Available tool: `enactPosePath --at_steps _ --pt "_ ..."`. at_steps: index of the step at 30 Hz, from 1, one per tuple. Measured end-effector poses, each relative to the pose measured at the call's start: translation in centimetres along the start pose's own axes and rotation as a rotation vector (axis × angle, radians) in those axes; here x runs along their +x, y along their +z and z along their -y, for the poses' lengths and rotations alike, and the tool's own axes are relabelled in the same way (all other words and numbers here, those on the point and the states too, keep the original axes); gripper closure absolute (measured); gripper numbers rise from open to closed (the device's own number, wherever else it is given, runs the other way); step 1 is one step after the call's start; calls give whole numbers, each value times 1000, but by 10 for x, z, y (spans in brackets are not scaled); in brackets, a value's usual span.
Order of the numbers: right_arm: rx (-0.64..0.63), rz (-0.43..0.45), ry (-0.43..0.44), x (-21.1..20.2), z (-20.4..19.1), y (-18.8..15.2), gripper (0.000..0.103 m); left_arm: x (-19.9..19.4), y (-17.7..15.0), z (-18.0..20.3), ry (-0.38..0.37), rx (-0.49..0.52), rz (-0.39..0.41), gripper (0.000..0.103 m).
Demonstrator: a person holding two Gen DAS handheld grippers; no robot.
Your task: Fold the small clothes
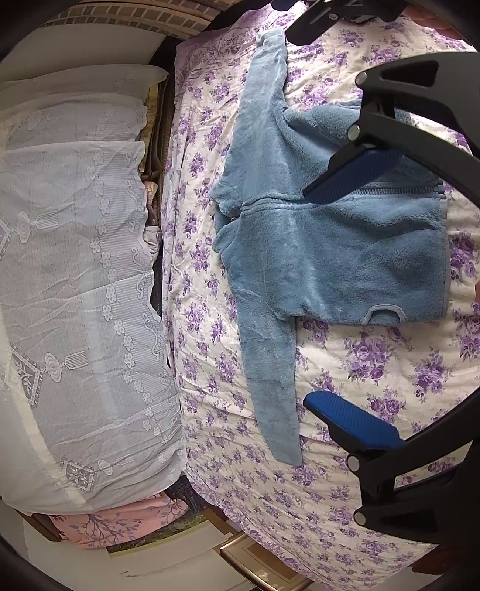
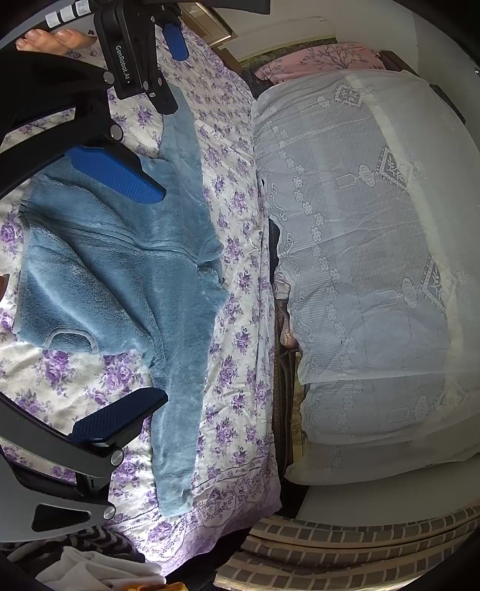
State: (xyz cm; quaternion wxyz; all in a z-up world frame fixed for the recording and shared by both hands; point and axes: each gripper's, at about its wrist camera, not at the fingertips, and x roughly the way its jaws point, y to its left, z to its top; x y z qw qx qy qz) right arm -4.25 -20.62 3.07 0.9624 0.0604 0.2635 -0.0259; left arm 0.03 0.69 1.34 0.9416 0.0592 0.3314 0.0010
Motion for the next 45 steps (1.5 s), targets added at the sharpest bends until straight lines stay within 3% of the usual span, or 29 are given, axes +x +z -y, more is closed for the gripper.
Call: enactPosePath --at_steps 45 --pt "5 0 -5 -3 0 0 3 4 -6 -1 -5 -2 -22 4"
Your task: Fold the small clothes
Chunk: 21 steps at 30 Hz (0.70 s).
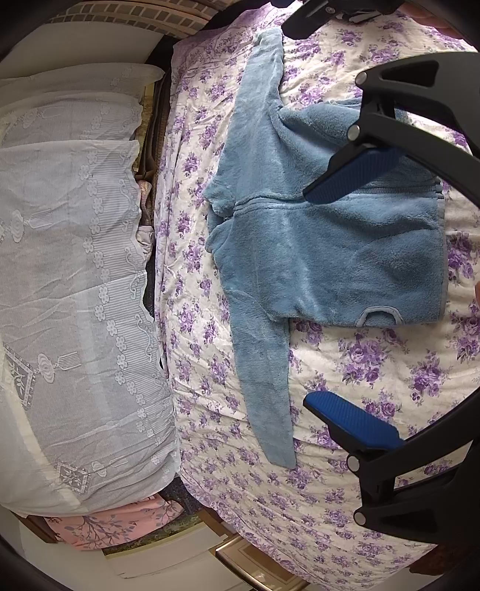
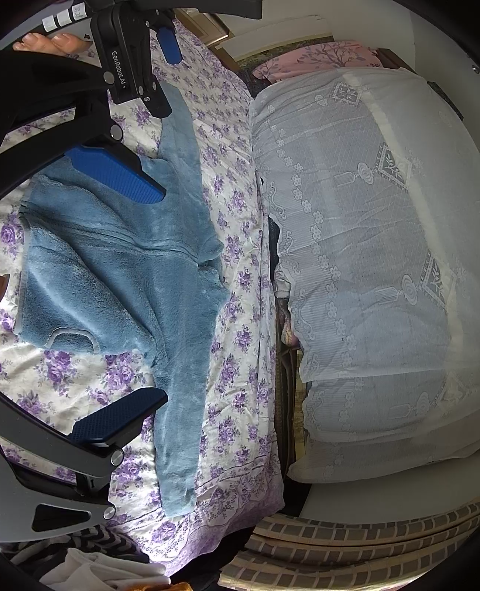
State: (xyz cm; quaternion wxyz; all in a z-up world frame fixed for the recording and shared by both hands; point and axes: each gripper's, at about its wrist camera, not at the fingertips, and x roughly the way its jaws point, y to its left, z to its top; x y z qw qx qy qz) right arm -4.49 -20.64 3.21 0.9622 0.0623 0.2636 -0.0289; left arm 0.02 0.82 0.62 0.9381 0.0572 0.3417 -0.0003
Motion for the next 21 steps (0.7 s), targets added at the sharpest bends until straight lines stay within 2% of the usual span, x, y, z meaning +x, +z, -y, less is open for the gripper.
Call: enactPosePath --at_steps 12,16,19,21 --pt "8 -7 -3 3 0 -3 3 8 -2 4 0 6 -20 4" --pt "12 -34 -14 16 5 -9 3 23 -6 4 5 20 -44 4" --pt "16 -88 -21 39 16 -21 3 50 -17 2 -7 40 -103 4" --pt "32 -153 -21 60 28 -33 3 79 -32 -4 -26 44 -180 4"
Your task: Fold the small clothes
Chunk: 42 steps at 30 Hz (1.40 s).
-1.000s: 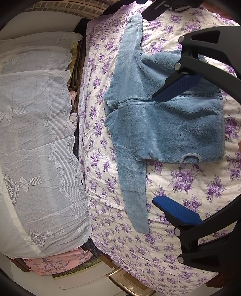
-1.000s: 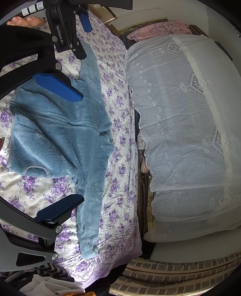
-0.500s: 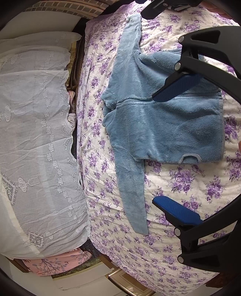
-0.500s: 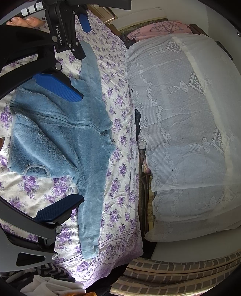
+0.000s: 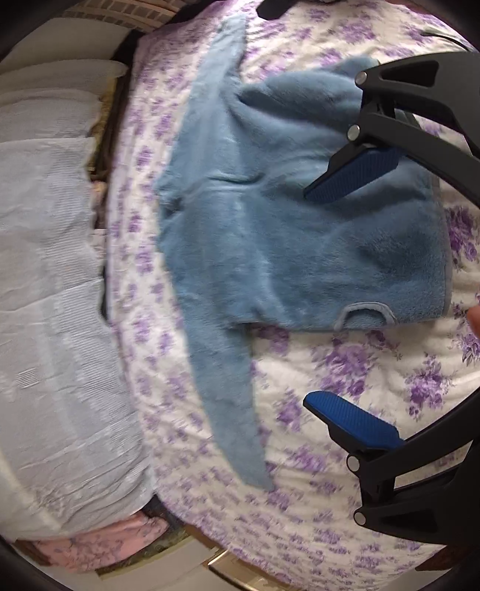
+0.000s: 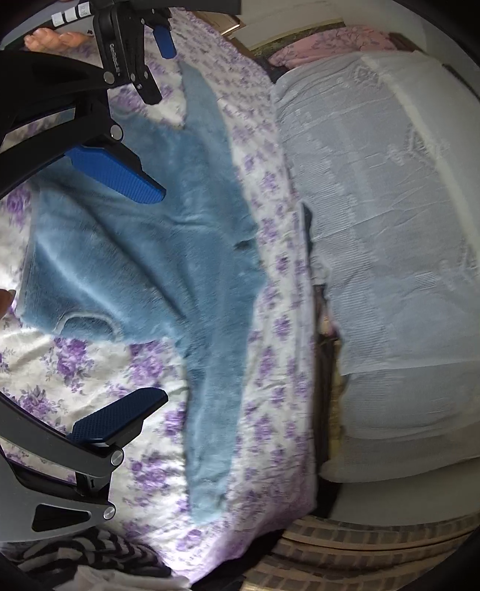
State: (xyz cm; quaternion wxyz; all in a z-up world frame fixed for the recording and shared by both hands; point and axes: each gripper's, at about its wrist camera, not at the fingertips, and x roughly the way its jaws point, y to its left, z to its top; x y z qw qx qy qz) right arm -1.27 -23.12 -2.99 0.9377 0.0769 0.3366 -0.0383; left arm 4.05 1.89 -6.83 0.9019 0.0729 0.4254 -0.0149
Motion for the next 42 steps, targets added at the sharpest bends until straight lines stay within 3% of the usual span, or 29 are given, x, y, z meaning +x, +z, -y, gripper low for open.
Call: enactPosePath --at_steps 5,10,12,17,19,21,23,25,26,28,29,30,32,36,38,42 --pt "68 -159 47 47 26 -33 3 61 -30 -20 -64 -55 -171 4" --pt "156 -325 157 80 44 -81 3 90 -58 -33 -183 -110 -241 4" --pt "138 -232 203 70 45 -96 3 90 -65 -37 -208 -126 -210 4" --pt "134 -227 260 55 45 -105 4 78 -75 -39 -318 -110 -195 4" --pt "157 -235 332 51 41 -100 16 70 -71 -43 -419 -151 -181 4" --pt "155 -272 394 55 32 -94 45 66 -68 -45 -559 -194 -181 4" --pt "183 -308 415 69 26 -93 60 66 -67 -42 -582 -193 -192 4" --pt "222 -319 434 78 30 -94 64 72 -70 -41 -546 -177 -211 10" --pt "236 -317 440 77 33 -95 71 76 -73 -43 -538 -185 -228 21" --pt "276 -314 468 76 42 -96 78 75 -75 -54 -560 -232 -217 33" --pt "298 -316 480 76 46 -97 82 74 -74 -58 -550 -247 -229 55" --pt "311 -316 489 76 49 -99 82 77 -73 -59 -536 -250 -243 70" --pt "316 -317 495 79 50 -100 85 78 -75 -58 -570 -269 -260 73" --pt "265 -290 468 76 40 -91 89 77 -74 -53 -524 -232 -230 89" --pt "242 -266 460 63 42 -86 90 68 -74 -59 -523 -249 -211 91" --pt "172 -257 454 27 52 -84 90 36 -84 -58 -503 -174 -178 92"
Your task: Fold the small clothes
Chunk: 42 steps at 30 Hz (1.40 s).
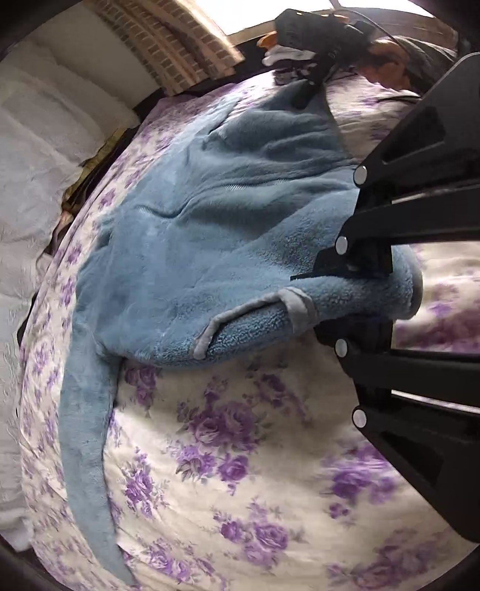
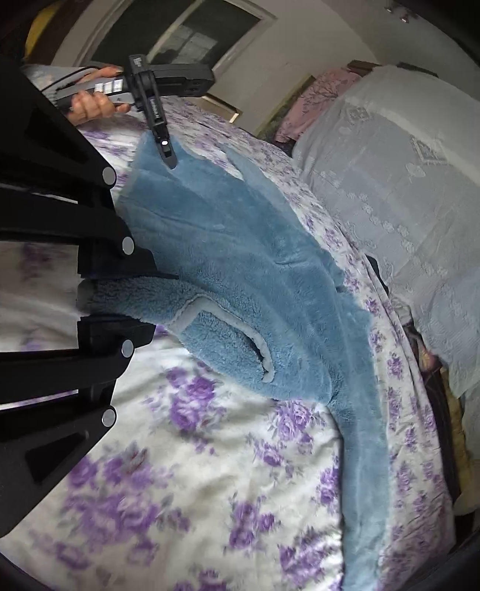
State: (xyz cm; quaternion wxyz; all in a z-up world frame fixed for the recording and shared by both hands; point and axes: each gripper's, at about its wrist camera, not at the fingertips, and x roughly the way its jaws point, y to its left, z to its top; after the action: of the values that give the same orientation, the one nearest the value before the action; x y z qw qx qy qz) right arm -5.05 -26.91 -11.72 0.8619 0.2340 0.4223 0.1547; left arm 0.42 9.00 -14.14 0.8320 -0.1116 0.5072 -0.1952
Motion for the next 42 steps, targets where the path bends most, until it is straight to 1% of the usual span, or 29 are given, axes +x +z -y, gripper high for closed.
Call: enactPosePath --at_steps 2,3,4,5,7,8,9,10,11,13,15,16,17,18,19,20,22,23,24,25,27,29,31,34,35,37,38,40,42 --pt "-15 -53 -32 -5 5 -14 90 0 -15 3 25 30 -25 92" --pt "-1 -104 -54 1 13 -25 90 9 -23 3 62 43 -55 91" --pt "8 -143 -73 8 19 -34 89 15 -29 -1 72 38 -64 91" --pt "3 -126 -55 8 24 -41 90 12 -30 -3 57 25 -46 89" --pt "21 -120 -47 -1 28 -39 84 6 -25 -6 41 3 -48 85" --pt "35 -111 -58 -7 28 -35 73 0 -22 -7 32 -4 -41 80" --pt "26 -84 -84 -15 27 -32 67 -11 -17 -7 45 0 -13 68" --pt "-14 -42 -137 -27 24 -28 67 -23 -13 -7 96 15 29 60" --pt "-52 -11 -182 -37 20 -22 67 -35 -8 -7 152 34 78 47" --pt "-91 46 -212 -53 15 -6 66 -51 0 -5 223 67 141 43" --pt "-113 88 -201 -53 6 20 64 -58 20 5 240 96 181 43" --pt "-140 108 -195 -47 0 32 59 -55 30 12 229 113 187 43" --pt "-163 127 -198 -38 -5 45 45 -46 45 25 221 147 188 40" --pt "-173 138 -207 -29 -7 54 37 -37 54 32 220 167 179 35" --pt "-168 132 -209 -12 -9 66 37 -23 64 37 225 181 158 32" --pt "-155 104 -193 9 -10 76 37 4 79 41 234 180 102 27" --pt "-106 -2 -170 55 1 85 37 53 89 33 279 152 -26 26" --pt "-77 -64 -185 76 8 83 37 80 89 25 334 138 -101 25" --pt "-54 -118 -205 95 18 78 37 90 87 22 352 140 -119 18" --pt "-71 -81 -212 95 16 75 37 88 87 25 369 166 -71 17" --pt "-95 -56 -230 83 7 72 37 85 90 38 428 237 -66 20" --pt "-86 3 -183 57 0 82 37 69 102 49 473 278 -20 24" --pt "-92 88 -181 23 -7 106 37 40 128 65 504 312 41 24" --pt "-57 160 -176 -16 -4 148 37 -8 178 85 497 316 119 24" --pt "-40 185 -189 -24 1 164 37 -24 202 90 516 311 144 24" --pt "8 253 -218 -46 14 185 37 -43 225 89 566 288 199 23" --pt "36 276 -226 -53 23 189 37 -50 234 88 568 273 223 18" --pt "94 314 -257 -55 48 189 37 -48 233 80 552 227 242 15" --pt "174 322 -301 -50 87 173 37 -26 217 69 498 195 209 13"
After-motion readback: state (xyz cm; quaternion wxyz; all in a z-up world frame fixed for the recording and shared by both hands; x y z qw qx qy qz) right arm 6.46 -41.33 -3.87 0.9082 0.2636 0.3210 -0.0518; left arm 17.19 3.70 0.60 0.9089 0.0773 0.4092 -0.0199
